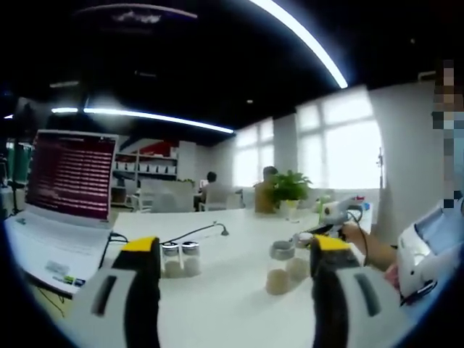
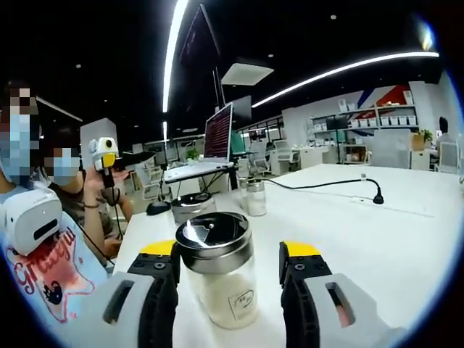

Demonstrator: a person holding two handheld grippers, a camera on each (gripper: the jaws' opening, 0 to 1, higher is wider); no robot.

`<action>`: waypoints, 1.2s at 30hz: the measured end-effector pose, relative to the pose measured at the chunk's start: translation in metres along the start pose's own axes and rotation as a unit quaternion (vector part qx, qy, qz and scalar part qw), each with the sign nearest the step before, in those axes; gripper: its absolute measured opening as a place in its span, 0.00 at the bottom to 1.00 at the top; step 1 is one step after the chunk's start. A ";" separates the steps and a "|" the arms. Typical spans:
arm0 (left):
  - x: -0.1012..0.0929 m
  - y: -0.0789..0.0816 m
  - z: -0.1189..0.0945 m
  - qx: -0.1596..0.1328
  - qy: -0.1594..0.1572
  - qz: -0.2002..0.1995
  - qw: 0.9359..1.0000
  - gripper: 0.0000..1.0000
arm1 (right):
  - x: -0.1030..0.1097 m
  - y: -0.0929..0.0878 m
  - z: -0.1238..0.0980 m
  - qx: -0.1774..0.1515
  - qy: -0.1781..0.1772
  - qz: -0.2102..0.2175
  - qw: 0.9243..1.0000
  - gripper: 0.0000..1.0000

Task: Rotate the seasoning bottle until the label or dispensing opening points toward the visible target arrow and the bottle remains upright within the marked orientation range

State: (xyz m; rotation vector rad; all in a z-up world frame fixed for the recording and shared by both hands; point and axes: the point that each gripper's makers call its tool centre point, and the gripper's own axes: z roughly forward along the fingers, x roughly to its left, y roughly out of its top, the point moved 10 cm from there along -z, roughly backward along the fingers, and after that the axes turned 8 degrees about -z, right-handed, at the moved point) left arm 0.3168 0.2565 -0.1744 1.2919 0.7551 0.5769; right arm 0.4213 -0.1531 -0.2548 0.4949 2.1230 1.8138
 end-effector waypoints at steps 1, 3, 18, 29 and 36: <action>0.000 0.000 0.000 0.001 0.000 0.000 1.000 0.91 | 0.001 0.000 0.001 0.001 0.004 -0.001 1.000 0.52; 0.000 0.000 -0.001 0.000 0.002 -0.005 1.000 0.93 | 0.003 0.000 0.002 0.001 0.006 0.002 1.000 0.51; 0.001 -0.002 0.001 0.018 -0.001 -0.012 1.000 1.00 | 0.007 0.003 0.008 0.006 0.024 -0.017 1.000 0.42; 0.004 -0.004 0.001 0.021 -0.002 -0.009 1.000 1.00 | 0.008 0.001 0.013 0.014 0.004 -0.053 0.998 0.40; 0.004 -0.007 0.003 0.025 -0.001 -0.010 1.000 1.00 | 0.010 -0.002 0.013 0.010 -0.006 -0.059 0.998 0.40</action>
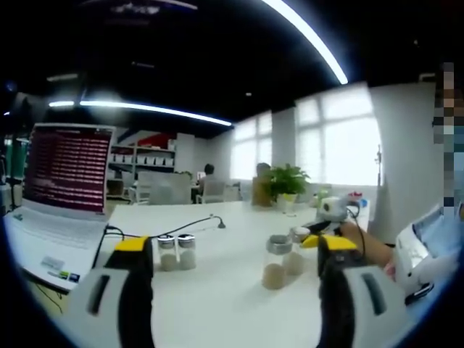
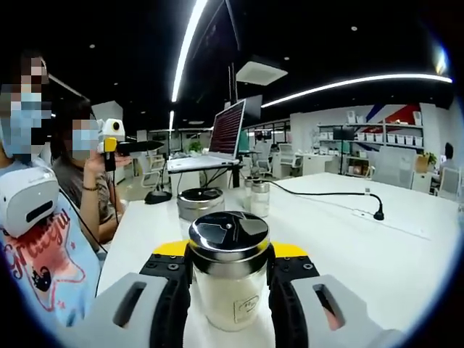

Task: Rotate the seasoning bottle until the label or dispensing opening points toward the visible target arrow and the bottle remains upright within the marked orientation range

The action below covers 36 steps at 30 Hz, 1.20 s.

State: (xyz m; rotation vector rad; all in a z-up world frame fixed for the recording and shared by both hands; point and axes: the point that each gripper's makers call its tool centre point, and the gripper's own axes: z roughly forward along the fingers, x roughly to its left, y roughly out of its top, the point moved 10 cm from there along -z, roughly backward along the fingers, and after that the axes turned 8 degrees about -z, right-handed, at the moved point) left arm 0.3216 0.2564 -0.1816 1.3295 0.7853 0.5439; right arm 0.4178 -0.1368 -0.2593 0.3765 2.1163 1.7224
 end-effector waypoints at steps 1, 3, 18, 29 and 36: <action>0.001 0.000 -0.001 0.003 0.005 0.003 1.000 1.00 | 0.001 0.000 0.000 0.000 -0.002 -0.002 1.000 0.40; 0.000 -0.001 -0.001 0.004 0.008 0.003 1.000 1.00 | 0.001 -0.002 -0.001 -0.002 -0.003 -0.009 1.000 0.40; -0.007 -0.003 -0.004 0.003 -0.002 0.008 1.000 1.00 | 0.012 -0.004 -0.002 -0.006 -0.039 0.005 0.999 0.40; -0.009 -0.004 -0.008 -0.003 0.000 0.004 1.000 1.00 | 0.019 -0.005 -0.002 -0.012 -0.069 0.008 0.998 0.40; -0.011 -0.005 -0.008 0.001 -0.008 0.005 1.000 1.00 | 0.022 -0.004 -0.002 -0.011 -0.082 0.009 0.997 0.40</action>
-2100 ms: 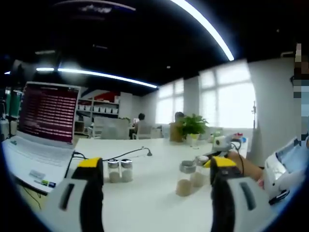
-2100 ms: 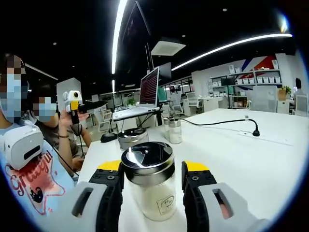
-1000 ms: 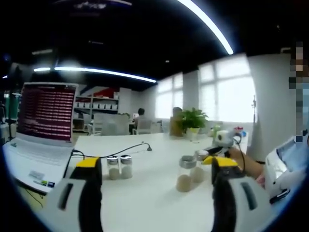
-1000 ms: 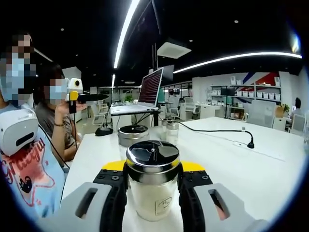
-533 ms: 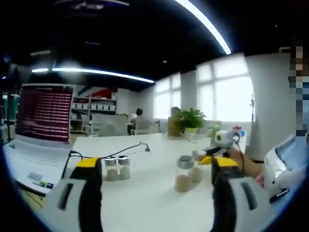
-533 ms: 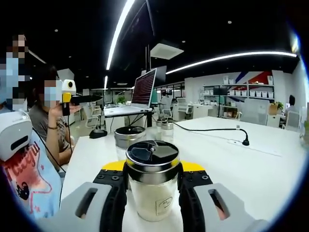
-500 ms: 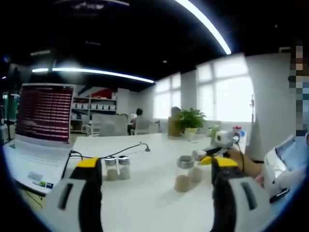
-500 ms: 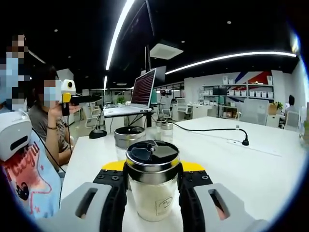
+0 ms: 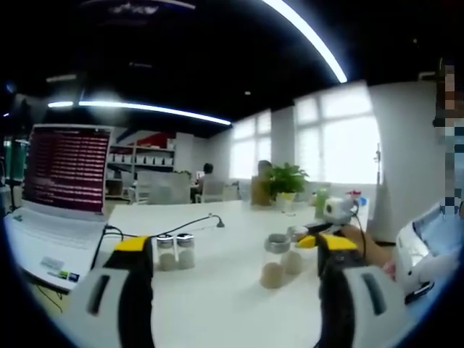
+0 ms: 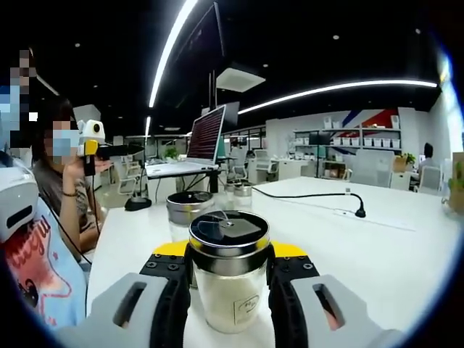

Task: Rotate the seasoning bottle until the label or dispensing opening points toward the visible target arrow and the bottle remains upright within the marked orientation range

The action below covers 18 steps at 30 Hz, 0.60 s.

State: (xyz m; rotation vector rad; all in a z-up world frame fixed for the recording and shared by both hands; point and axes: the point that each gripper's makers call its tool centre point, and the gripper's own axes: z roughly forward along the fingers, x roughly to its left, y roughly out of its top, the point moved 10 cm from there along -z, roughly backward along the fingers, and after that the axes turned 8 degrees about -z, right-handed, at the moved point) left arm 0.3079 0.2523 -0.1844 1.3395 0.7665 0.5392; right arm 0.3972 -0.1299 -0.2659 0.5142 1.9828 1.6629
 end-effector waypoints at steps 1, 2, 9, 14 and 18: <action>-0.001 0.000 0.000 0.000 -0.001 0.002 1.000 1.00 | 0.001 0.000 0.000 0.000 -0.004 0.002 1.000 0.40; -0.001 0.000 0.000 0.001 -0.002 0.003 1.000 1.00 | 0.003 0.000 0.000 0.000 -0.009 0.000 1.000 0.40; 0.001 -0.001 0.002 0.007 0.001 0.000 1.000 1.00 | 0.004 0.000 0.000 -0.001 -0.021 0.000 1.000 0.40; 0.000 -0.001 0.002 0.007 -0.003 -0.001 1.000 1.00 | 0.007 0.001 0.001 -0.002 -0.035 -0.001 0.999 0.40; 0.000 -0.002 0.001 0.009 0.004 0.002 1.000 1.00 | 0.008 0.001 0.001 0.003 -0.043 -0.001 0.999 0.39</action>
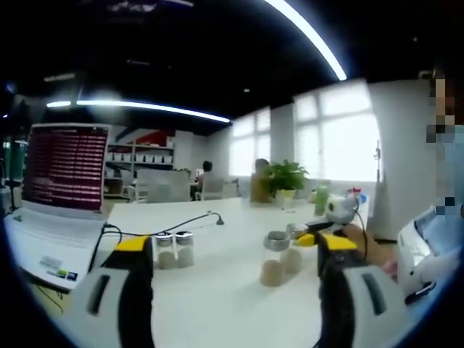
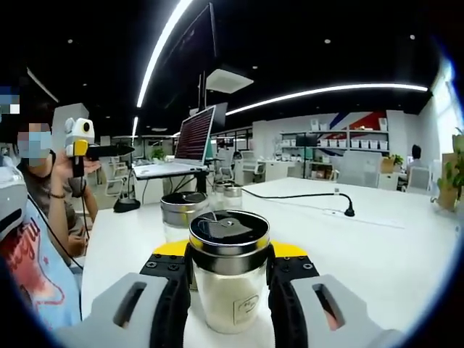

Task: Rotate the seasoning bottle until the label or dispensing opening points toward the visible target arrow and the bottle remains upright within the marked orientation range

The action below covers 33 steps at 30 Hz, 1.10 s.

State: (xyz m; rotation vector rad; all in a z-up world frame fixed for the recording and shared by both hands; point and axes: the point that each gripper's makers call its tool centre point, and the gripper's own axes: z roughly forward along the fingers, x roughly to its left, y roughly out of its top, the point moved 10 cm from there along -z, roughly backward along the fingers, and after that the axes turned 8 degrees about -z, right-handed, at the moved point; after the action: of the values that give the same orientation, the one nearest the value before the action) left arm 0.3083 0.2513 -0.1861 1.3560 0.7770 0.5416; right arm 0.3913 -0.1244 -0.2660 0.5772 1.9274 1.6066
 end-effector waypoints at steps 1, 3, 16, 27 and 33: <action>0.000 0.000 -0.001 -0.002 0.000 -0.001 1.000 1.00 | 0.001 0.000 0.000 -0.001 -0.003 0.001 1.000 0.39; 0.000 0.001 -0.001 -0.004 0.002 -0.002 1.000 1.00 | 0.003 -0.001 -0.001 -0.004 -0.013 0.000 1.000 0.39; 0.000 0.005 -0.004 -0.011 0.006 0.009 1.000 1.00 | 0.009 -0.001 -0.002 -0.006 -0.053 0.002 0.999 0.39; -0.002 0.007 -0.007 -0.013 0.003 0.012 1.000 1.00 | 0.015 -0.003 -0.002 -0.013 -0.092 0.002 0.996 0.39; 0.001 0.007 -0.007 -0.011 0.007 0.011 1.000 1.00 | 0.017 -0.002 -0.002 -0.014 -0.112 0.002 0.994 0.39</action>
State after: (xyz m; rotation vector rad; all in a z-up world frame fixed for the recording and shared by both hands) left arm 0.3042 0.2575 -0.1801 1.3421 0.7660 0.5749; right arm 0.3775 -0.1155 -0.2705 0.7184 1.7370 1.4999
